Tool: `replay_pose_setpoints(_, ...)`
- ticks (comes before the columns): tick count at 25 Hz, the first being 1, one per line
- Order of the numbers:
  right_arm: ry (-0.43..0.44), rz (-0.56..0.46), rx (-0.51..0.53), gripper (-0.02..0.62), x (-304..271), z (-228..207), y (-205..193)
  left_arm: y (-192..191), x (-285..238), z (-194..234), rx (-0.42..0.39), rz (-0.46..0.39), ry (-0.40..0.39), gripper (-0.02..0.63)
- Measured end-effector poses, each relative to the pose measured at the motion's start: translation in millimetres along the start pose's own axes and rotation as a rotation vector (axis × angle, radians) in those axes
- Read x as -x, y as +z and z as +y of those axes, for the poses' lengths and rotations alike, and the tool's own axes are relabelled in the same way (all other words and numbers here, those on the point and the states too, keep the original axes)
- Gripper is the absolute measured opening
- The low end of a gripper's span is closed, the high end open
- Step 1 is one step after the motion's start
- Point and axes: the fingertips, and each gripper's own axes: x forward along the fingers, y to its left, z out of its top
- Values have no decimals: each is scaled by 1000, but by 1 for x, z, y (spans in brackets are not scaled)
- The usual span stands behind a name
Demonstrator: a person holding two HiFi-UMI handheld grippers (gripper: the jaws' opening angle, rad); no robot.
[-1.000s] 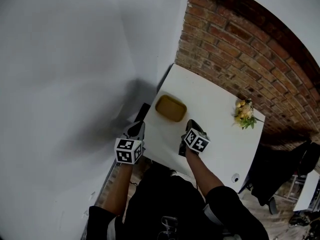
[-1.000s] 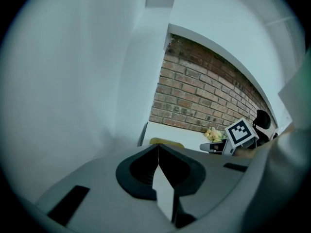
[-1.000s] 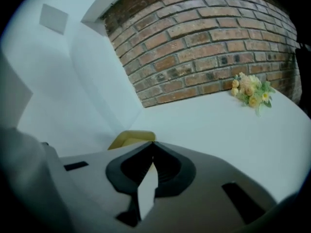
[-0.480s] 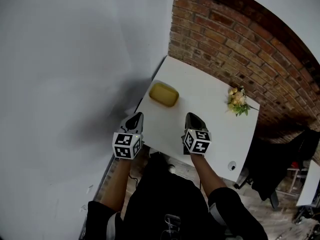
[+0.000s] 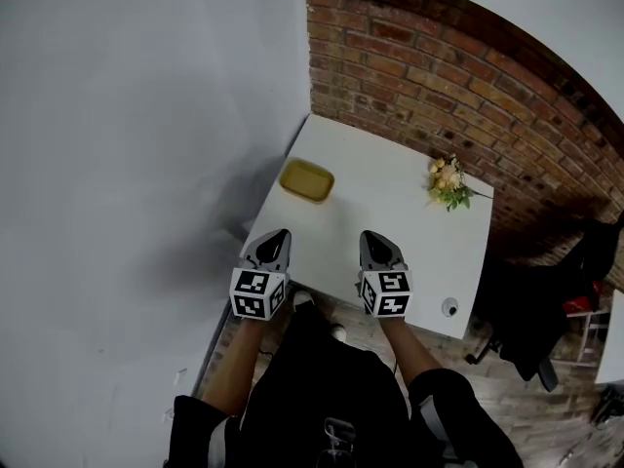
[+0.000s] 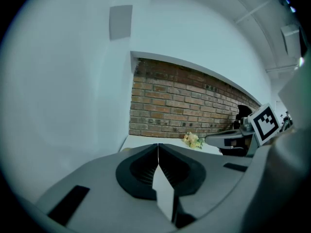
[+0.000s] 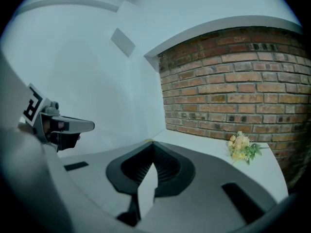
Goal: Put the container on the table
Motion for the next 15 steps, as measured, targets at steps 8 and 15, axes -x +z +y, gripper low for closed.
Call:
replay_pose_setpoints(8,7,-19,32,21,23,1,-3,-7,9,-25,-18,6,-15,15)
replay_pose_setpoints(15,22,-14,77,21,21,2,-2,-8,3,-27,-23,8,-8,15)
